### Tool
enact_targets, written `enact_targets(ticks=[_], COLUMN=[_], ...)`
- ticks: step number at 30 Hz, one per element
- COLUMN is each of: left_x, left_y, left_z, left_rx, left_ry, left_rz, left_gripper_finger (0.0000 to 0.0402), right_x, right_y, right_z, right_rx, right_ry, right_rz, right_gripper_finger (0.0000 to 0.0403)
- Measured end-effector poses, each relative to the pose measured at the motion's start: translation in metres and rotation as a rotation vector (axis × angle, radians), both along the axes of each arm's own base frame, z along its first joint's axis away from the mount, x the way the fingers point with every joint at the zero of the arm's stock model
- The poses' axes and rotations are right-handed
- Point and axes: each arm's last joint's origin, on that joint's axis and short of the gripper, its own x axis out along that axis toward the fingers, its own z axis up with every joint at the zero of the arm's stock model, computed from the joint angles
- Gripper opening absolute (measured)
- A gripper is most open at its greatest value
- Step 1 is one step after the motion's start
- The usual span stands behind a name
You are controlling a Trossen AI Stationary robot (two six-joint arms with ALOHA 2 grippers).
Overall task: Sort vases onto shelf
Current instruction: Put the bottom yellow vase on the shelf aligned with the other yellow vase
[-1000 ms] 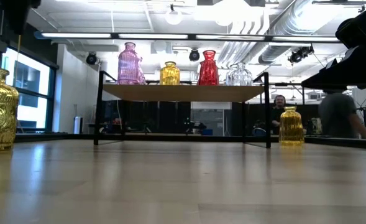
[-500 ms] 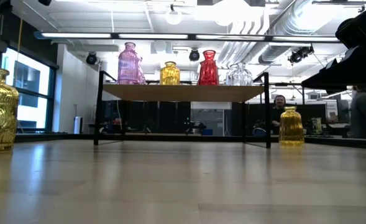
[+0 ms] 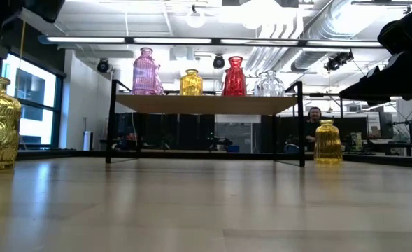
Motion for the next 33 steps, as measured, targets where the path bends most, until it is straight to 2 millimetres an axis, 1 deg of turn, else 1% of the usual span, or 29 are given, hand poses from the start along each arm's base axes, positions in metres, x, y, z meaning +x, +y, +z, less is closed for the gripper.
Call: enact_targets(ticks=[7,16,22,33], left_x=[-0.004,0.002,0.002,0.003], left_y=[0.013,0.020,0.023,0.023], left_z=[-0.011,-0.014,-0.033,-0.034], left_rx=[-0.015,-0.028,-0.044,-0.038], left_ry=[-0.011,0.011,0.028,0.018], left_rz=[-0.001,-0.021,-0.013,-0.026], left_gripper_finger=[0.0138,0.0138,0.0138,0.0138], right_x=[0.000,0.000,0.000,0.000], right_y=[0.000,0.000,0.000,0.000], right_z=[0.000,0.000,0.000,0.000], right_rx=[0.000,0.000,0.000,-0.001], right_ry=[0.000,0.000,0.000,0.001], right_rz=[0.000,0.000,0.000,0.000], right_gripper_finger=[0.0087,0.0087,0.0087,0.0087])
